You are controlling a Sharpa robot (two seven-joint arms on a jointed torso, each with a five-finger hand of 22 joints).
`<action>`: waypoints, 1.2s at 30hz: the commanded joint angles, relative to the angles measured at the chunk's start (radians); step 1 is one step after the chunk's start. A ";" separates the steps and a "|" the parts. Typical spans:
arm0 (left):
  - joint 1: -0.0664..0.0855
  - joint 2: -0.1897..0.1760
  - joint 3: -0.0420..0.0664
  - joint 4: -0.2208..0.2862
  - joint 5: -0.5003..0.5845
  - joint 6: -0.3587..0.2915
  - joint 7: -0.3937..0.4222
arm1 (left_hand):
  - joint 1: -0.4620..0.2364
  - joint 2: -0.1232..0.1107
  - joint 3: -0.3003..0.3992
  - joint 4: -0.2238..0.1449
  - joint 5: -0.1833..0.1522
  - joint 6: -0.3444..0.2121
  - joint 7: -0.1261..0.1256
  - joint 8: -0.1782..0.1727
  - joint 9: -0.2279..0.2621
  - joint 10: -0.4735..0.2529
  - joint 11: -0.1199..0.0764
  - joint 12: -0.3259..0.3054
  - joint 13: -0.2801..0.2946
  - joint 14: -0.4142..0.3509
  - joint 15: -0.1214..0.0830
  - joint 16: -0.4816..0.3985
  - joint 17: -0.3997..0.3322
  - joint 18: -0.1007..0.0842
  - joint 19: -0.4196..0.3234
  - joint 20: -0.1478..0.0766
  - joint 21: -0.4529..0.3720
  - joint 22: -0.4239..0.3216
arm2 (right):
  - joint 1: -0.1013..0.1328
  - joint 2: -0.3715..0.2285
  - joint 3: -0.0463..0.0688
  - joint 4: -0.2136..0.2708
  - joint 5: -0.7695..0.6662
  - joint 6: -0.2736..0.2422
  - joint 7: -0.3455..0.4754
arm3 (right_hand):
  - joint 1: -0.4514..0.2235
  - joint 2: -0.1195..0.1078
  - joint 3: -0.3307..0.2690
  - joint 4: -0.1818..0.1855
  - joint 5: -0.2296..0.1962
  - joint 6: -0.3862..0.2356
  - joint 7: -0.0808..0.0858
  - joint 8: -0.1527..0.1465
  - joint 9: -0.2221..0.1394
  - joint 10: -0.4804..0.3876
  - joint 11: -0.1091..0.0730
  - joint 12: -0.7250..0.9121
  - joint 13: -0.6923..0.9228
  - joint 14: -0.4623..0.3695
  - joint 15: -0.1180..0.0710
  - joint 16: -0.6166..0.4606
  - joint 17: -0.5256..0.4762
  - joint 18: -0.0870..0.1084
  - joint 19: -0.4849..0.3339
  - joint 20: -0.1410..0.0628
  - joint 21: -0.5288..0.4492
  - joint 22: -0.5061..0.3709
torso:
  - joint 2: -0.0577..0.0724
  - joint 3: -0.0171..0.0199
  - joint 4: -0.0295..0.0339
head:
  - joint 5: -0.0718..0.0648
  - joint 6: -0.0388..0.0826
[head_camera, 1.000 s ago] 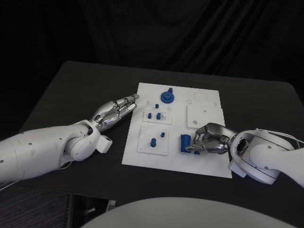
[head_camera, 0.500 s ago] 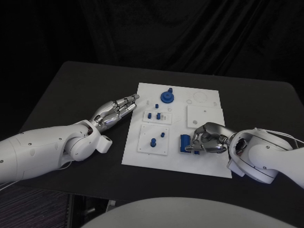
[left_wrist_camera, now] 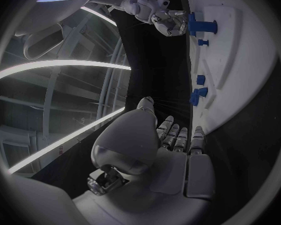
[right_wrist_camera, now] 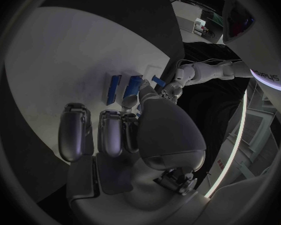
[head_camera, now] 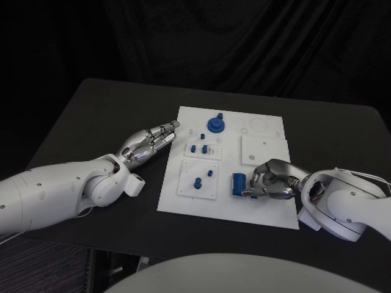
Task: Assemble the parts on the task board
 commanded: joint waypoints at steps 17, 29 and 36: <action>0.012 -0.031 0.002 0.079 -0.002 -0.142 0.104 | 0.008 -0.023 -0.010 0.017 -0.012 0.022 -0.034 0.004 0.001 0.007 -0.031 0.024 0.003 0.000 -0.034 -0.004 -0.002 0.015 -0.002 -0.024 -0.004 0.001 | 0.072 -0.047 0.000 -0.046 0.425 -0.349 0.559 | -0.119 0.026 -0.078 0.093 -0.001 -0.067 0.015 -0.096 -0.081 0.104 0.015 0.003 0.263 0.021 0.009 -0.087 -0.103 0.034 -0.031 0.006 -0.141 0.160 | -0.010 0.0000 -0.0003 | -0.001 0.000; 0.028 -0.048 0.002 0.118 -0.002 -0.271 0.170 | -0.034 -0.048 -0.049 0.018 -0.041 -0.002 -0.160 -0.003 -0.003 0.003 -0.176 -0.010 -0.001 0.000 -0.116 -0.004 -0.002 0.039 -0.004 -0.079 -0.006 -0.002 | 0.070 -0.013 -0.001 -0.138 0.618 -0.255 0.843 | -0.082 0.118 -0.212 0.101 0.083 -0.275 0.190 -0.636 -0.697 -1.009 0.360 -1.110 -0.838 -0.871 0.370 -1.117 -1.089 0.046 -0.807 0.269 -1.341 -0.531 | -0.089 0.0062 -0.0056 | -0.005 0.000; 0.029 -0.018 0.002 0.097 -0.002 -0.295 0.191 | -0.053 -0.047 -0.056 0.019 -0.067 -0.014 -0.186 -0.005 -0.004 -0.001 -0.200 -0.019 -0.002 0.000 -0.136 -0.004 -0.002 0.039 -0.004 -0.101 -0.006 -0.002 | 0.046 -0.013 -0.002 -0.168 0.668 -0.186 0.914 | -0.108 0.142 -0.206 0.097 0.112 -0.521 0.022 -0.820 -0.930 -1.384 0.280 -1.324 -1.106 -1.335 0.336 -1.357 -1.255 0.019 -1.399 0.310 -1.380 -1.157 | -0.128 0.0140 -0.0139 | 0.000 0.000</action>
